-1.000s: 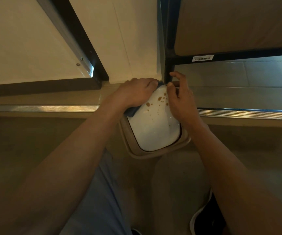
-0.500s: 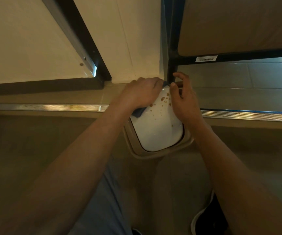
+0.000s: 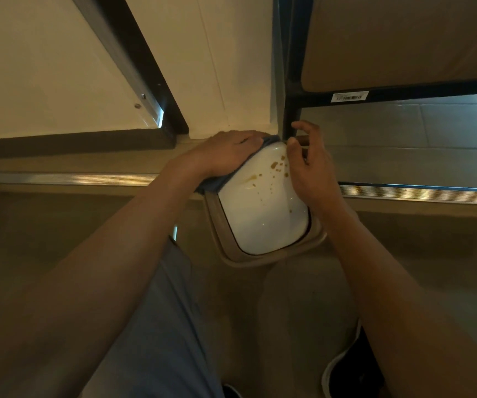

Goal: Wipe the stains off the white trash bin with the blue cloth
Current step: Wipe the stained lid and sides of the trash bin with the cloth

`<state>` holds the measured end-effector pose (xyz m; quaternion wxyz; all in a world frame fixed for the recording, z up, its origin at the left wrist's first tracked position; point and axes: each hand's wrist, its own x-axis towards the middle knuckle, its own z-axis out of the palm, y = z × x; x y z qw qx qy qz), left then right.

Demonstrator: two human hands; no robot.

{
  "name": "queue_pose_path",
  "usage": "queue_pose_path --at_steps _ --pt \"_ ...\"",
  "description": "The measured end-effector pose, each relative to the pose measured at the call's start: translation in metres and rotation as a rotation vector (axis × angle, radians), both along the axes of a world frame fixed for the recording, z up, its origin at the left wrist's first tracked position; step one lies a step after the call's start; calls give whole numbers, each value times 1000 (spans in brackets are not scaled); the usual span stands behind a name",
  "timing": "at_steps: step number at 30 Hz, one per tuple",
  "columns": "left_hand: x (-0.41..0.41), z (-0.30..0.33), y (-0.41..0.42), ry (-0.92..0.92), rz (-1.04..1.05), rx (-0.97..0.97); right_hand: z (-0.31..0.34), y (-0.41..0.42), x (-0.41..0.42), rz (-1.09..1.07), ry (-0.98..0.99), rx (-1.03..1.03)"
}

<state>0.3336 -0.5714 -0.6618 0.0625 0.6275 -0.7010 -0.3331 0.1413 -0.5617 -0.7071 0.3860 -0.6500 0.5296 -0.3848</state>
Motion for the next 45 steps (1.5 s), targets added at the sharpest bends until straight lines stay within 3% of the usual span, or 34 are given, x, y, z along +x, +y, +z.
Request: queue_pose_path --at_steps 5,10,15,18,21,27,31,35,38,42,45 --pt "-24 2 0 -88 -83 -79 -1 -3 -3 6 -34 20" --pt "14 -10 33 4 -212 -259 -2 -2 -2 16 -26 7" --pt "22 -10 31 93 25 -153 -1 -2 0 17 -7 7" --pt "-9 2 9 -95 84 -38 -2 -2 -1 16 -2 -4" --pt "-29 3 10 -185 36 -168 -1 -2 -2 12 -8 6" --pt "9 -10 48 -78 -173 -422 0 0 -1 14 -35 14" --pt "20 -10 44 33 1 -285 0 0 0 0 -34 36" --pt "-11 0 16 -159 98 -135 0 -1 0 -3 -13 39" --pt "-28 -2 18 -229 29 -270 0 -2 -2 -2 -16 37" --pt "-10 -12 46 -191 -107 -413 -1 -3 -1 8 -25 31" --pt "12 -13 58 -84 -97 -417 -1 -3 0 5 -28 20"
